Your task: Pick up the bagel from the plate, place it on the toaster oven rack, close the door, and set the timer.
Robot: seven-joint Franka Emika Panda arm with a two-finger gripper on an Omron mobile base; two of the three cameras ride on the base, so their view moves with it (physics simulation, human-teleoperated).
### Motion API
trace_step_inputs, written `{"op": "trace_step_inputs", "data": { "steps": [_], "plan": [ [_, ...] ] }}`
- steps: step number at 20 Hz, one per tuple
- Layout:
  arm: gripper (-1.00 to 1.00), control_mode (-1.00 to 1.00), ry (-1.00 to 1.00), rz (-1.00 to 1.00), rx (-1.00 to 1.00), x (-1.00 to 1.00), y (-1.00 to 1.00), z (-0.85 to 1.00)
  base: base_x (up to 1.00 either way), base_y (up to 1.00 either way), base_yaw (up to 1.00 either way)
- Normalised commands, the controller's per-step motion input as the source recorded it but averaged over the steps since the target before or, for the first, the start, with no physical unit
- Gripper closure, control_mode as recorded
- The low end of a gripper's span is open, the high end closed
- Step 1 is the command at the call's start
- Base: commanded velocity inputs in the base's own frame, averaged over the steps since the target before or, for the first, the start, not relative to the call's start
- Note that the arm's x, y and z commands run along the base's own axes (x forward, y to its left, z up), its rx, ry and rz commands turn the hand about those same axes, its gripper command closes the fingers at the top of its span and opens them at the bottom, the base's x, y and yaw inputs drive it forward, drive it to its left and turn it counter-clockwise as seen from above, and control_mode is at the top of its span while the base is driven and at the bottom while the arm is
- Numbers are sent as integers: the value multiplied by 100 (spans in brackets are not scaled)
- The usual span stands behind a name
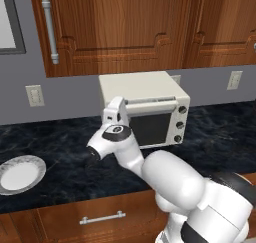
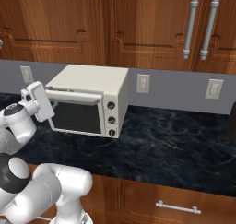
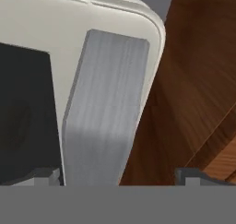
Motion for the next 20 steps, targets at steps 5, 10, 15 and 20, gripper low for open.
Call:
{"op": "trace_step_inputs", "data": {
  "steps": [5,10,15,20],
  "plan": [
    [-100,-100,-2,1,0,47,-22,0,0,0,0],
    [-100,-100,0,2,0,63,-19,0,0,0,0],
    [-100,-100,0,2,0,55,-16,0,0,0,0],
    [-100,-100,0,0,0,38,-12,0,0,0,0]
  ]
}}
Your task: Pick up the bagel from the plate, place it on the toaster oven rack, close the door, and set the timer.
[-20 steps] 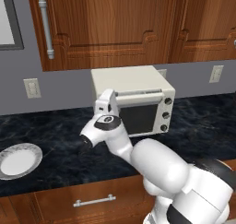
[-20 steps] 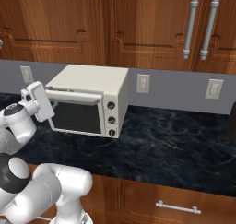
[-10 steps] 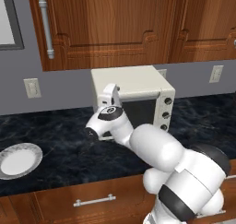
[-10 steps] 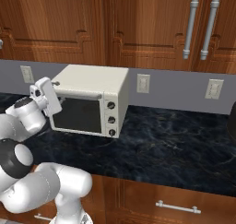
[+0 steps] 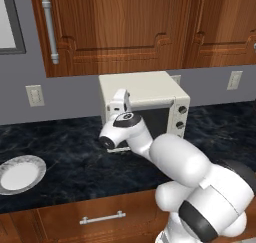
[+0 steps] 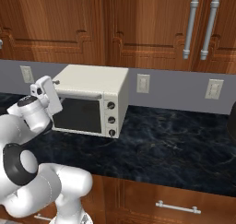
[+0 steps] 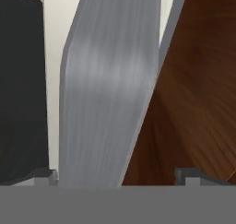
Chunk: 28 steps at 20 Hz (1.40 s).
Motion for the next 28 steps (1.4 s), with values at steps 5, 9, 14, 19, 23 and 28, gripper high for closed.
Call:
{"op": "trace_step_inputs", "data": {
  "steps": [5,9,14,19,23,28],
  "plan": [
    [-100,-100,0,0,2,13,-2,0,0,0,0],
    [-100,-100,0,-1,6,-2,-1,0,0,0,0],
    [-100,-100,7,-2,1,-20,-4,0,0,0,0],
    [-100,-100,11,0,1,-3,-15,0,0,0,0],
    [-100,-100,10,0,6,0,-20,2,0,0,0],
    [-100,-100,9,0,12,-19,-24,9,0,0,0]
  ]
}}
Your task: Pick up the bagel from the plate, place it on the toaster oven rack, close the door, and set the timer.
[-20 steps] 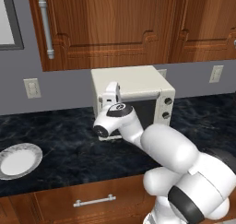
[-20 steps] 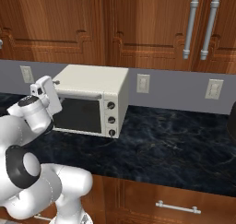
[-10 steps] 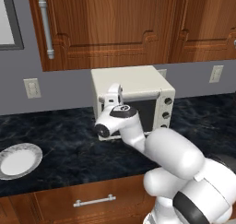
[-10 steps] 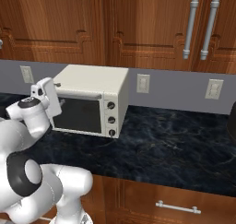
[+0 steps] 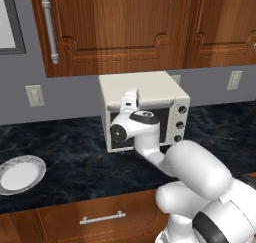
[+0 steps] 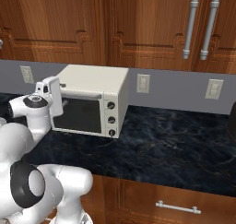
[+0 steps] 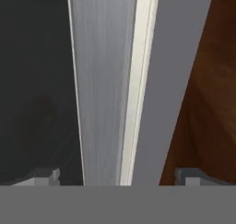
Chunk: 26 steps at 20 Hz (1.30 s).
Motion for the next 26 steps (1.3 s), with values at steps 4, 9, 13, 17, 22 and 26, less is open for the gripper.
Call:
{"op": "trace_step_inputs", "data": {
  "steps": [4,9,13,17,22,26],
  "plan": [
    [-100,-100,4,0,16,-51,-27,5,0,0,0],
    [-100,-100,2,0,24,-57,-38,13,0,0,0],
    [-100,-100,7,0,31,-37,-44,37,0,0,0],
    [-100,-100,10,0,32,-32,-47,30,0,0,0],
    [-100,-100,10,0,33,-36,-50,9,0,0,0],
    [-100,-100,1,-1,38,-35,-46,0,0,0,0]
  ]
}}
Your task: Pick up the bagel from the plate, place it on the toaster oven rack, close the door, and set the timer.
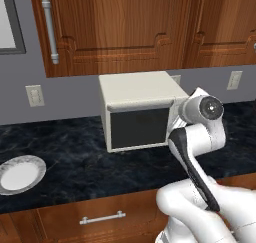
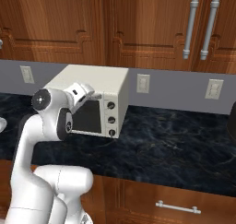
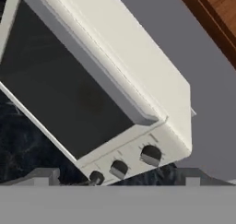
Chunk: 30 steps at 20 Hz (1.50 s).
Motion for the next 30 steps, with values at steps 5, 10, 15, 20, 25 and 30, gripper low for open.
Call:
{"op": "trace_step_inputs", "data": {
  "steps": [5,10,15,20,25,30],
  "plan": [
    [-100,-100,0,-6,37,-29,-41,0,0,0,0],
    [-100,-100,0,-6,38,-10,-33,0,0,0,0],
    [-100,-100,0,-8,33,0,-13,0,0,0,0],
    [-100,-100,11,-3,23,0,-3,0,0,0,0],
    [-100,-100,16,0,14,5,0,-2,0,0,0],
    [-100,-100,0,0,2,5,0,-7,0,0,0]
  ]
}}
